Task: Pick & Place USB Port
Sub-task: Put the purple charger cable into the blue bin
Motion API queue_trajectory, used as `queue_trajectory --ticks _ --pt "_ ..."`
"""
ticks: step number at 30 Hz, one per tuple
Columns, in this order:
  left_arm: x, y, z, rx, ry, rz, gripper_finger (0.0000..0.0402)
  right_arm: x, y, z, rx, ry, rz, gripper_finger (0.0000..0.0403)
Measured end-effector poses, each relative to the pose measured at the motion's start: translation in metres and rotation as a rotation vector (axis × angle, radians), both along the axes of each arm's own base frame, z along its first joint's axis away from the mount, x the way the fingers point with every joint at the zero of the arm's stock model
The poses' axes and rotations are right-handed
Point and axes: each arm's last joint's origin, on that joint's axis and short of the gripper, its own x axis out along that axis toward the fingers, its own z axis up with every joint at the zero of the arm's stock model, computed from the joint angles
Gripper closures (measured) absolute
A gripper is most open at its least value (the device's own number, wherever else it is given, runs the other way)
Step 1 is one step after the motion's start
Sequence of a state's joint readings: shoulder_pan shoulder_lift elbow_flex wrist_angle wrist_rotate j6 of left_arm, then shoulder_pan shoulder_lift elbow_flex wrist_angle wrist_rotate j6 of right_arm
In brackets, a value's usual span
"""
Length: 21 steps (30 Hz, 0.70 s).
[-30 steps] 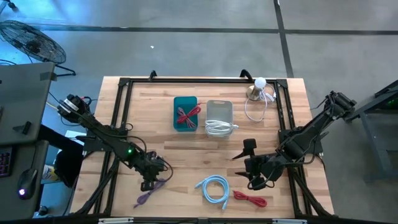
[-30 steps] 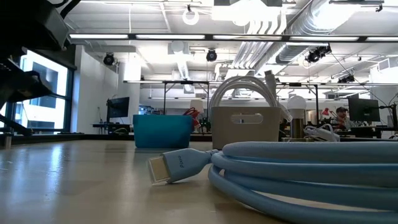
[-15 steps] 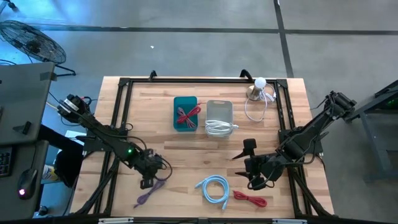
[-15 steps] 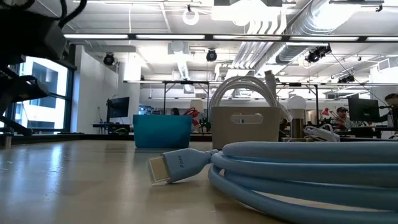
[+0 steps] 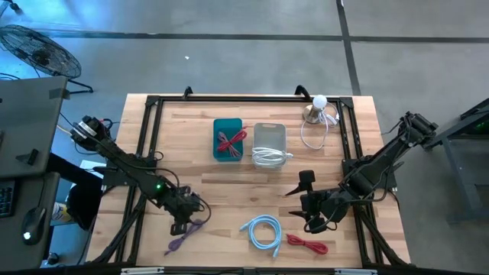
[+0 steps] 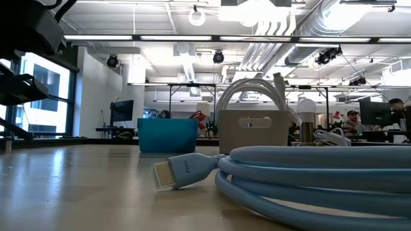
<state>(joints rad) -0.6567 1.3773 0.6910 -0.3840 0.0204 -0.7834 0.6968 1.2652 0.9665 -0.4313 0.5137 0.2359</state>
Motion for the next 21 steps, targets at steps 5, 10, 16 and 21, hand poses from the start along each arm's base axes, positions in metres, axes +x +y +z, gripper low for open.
queue_trajectory --ticks 5,10,16,21 --pt "0.0008 -0.0014 0.0009 -0.02 -0.009 -0.026 0.0259 0.0 0.0 0.0 0.009 0.001 -0.006 0.0142" --pt "0.0014 -0.0003 0.0007 0.002 -0.021 -0.013 0.0259 0.0 0.0 0.0 0.009 0.001 -0.006 0.0142" --pt "0.0017 -0.0004 0.0009 0.02 -0.04 -0.054 0.0259 0.0 0.0 0.0 0.009 0.001 -0.006 0.0142" --pt "0.0014 -0.0013 0.0011 -0.028 -0.007 -0.011 0.0259 0.0 0.0 0.0 0.009 0.001 -0.006 0.0142"
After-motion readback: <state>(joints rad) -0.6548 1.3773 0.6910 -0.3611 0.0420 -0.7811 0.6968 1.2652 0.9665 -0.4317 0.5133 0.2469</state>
